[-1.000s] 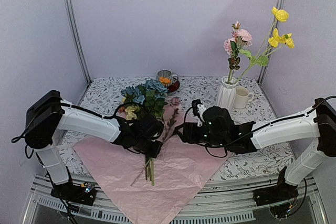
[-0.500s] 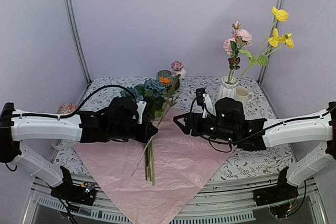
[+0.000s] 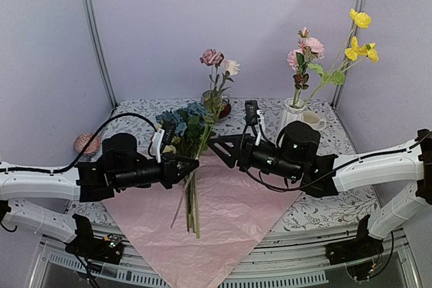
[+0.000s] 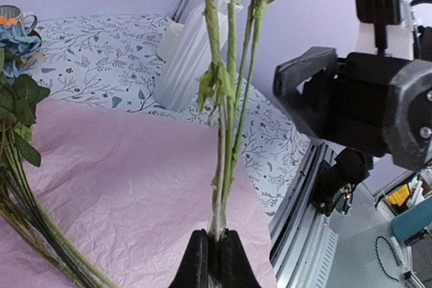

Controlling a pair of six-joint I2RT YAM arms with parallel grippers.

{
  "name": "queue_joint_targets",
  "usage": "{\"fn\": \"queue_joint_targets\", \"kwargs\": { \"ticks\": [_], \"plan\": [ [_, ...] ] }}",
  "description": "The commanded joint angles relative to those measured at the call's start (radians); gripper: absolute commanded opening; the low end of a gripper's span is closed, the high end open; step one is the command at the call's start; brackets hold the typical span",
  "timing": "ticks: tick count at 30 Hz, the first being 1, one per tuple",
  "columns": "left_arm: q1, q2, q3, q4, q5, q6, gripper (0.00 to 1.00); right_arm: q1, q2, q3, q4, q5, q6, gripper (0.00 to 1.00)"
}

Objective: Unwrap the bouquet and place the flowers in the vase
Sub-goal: Pass from the left arm to the right

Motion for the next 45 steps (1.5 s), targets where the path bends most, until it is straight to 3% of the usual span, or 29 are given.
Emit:
{"fn": "queue_joint_targets", "kwargs": {
  "ticks": [1, 14, 22, 29, 33, 35, 36, 37, 39, 40, 42, 45],
  "plan": [
    [-0.009, -0.074, -0.059, 0.134, 0.011, -0.021, 0.0, 0.014, 0.018, 0.03, 0.068, -0.027, -0.01, 0.56],
    [-0.01, -0.186, -0.16, 0.315, 0.145, -0.006, 0.0, 0.053, 0.072, 0.093, 0.121, -0.117, -0.085, 0.55],
    [-0.012, -0.192, -0.16, 0.328, 0.208, -0.007, 0.0, 0.058, 0.108, 0.163, 0.124, -0.125, -0.113, 0.5],
    [-0.013, -0.205, -0.166, 0.319, 0.221, -0.005, 0.0, 0.058, 0.132, 0.202, 0.098, -0.099, -0.108, 0.38],
    [-0.013, -0.211, -0.168, 0.318, 0.226, -0.002, 0.0, 0.058, 0.136, 0.206, 0.098, -0.097, -0.102, 0.27],
    [-0.014, -0.212, -0.172, 0.32, 0.225, -0.001, 0.0, 0.058, 0.131, 0.204, 0.094, -0.095, -0.102, 0.12],
    [-0.013, -0.211, -0.173, 0.321, 0.224, -0.001, 0.09, 0.058, 0.126, 0.202, 0.092, -0.086, -0.104, 0.07],
    [-0.014, -0.212, -0.174, 0.318, 0.222, -0.003, 0.28, 0.058, 0.117, 0.198, 0.088, -0.073, -0.106, 0.04],
    [-0.013, -0.216, -0.175, 0.295, 0.194, -0.018, 0.78, 0.058, 0.094, 0.184, 0.066, -0.02, -0.116, 0.03],
    [-0.014, -0.219, -0.175, 0.284, 0.18, -0.023, 0.89, 0.057, 0.076, 0.178, 0.034, 0.02, -0.13, 0.03],
    [-0.013, -0.229, -0.172, 0.255, 0.153, -0.025, 0.98, 0.056, 0.026, 0.168, -0.061, 0.139, -0.186, 0.02],
    [-0.013, -0.252, -0.174, 0.222, 0.118, -0.013, 0.98, 0.057, -0.081, 0.152, -0.215, 0.353, -0.3, 0.02]
  ]
}}
